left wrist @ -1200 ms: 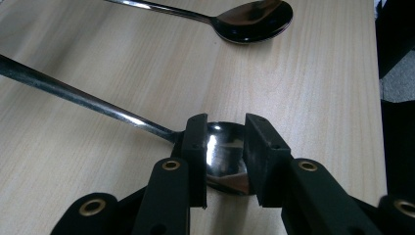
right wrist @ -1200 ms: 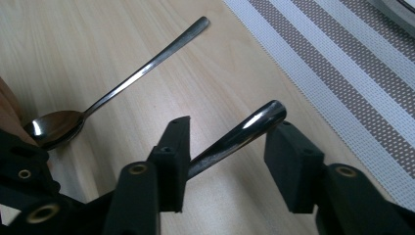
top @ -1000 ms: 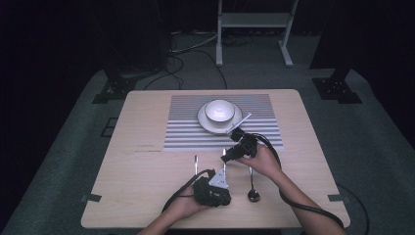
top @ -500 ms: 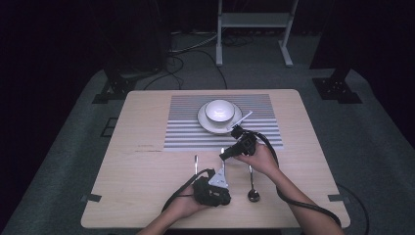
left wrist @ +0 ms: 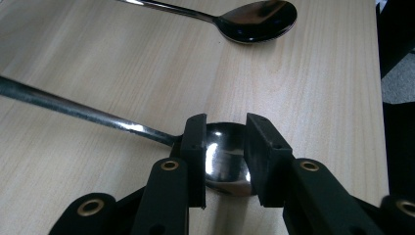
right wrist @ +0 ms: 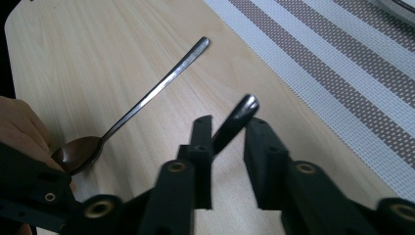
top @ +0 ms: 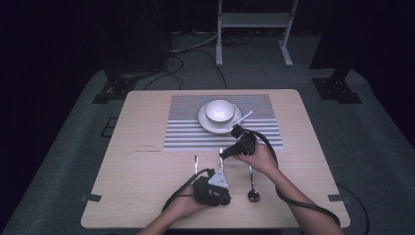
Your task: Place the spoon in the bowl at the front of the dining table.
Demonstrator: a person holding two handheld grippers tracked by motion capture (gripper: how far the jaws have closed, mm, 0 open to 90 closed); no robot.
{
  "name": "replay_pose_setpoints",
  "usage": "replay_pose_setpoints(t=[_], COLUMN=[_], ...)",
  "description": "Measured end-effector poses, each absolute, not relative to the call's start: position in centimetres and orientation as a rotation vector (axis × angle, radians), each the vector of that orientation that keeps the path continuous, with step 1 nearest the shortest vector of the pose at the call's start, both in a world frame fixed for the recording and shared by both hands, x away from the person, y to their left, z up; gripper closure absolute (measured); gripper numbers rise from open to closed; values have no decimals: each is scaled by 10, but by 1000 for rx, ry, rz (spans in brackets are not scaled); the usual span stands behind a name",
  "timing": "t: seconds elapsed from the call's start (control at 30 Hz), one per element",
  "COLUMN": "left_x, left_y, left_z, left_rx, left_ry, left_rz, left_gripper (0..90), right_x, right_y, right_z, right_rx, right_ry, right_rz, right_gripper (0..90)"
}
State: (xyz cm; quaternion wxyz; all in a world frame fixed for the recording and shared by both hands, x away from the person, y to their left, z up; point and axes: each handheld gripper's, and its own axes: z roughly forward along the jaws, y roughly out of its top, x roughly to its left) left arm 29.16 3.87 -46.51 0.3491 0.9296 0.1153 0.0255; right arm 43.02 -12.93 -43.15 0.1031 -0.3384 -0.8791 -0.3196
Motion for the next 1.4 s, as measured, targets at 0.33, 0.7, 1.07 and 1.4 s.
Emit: replay_pose_setpoints(t=[0.33,0.7,1.07,1.4], left_x=[292,292,299,317], left_y=[39,39,65,118], left_z=[-465,-462,-435,-421], left_rx=[2418,2429,2309,2203], left_ry=[287,290,363,543], left_rz=[72,88,125,215], left_gripper=[702,660,535,364], right_x=[434,437,437,450], right_y=[-124,-125,-139,-157], right_z=[-438,-439,-393,-360], right_rx=[-1040,-1042,-1029,-1086], right_ry=[-2581,-2515,-2437,-2409], right_rz=[-917,-956,-1154,-1272], right_gripper=[568,729,888,888])
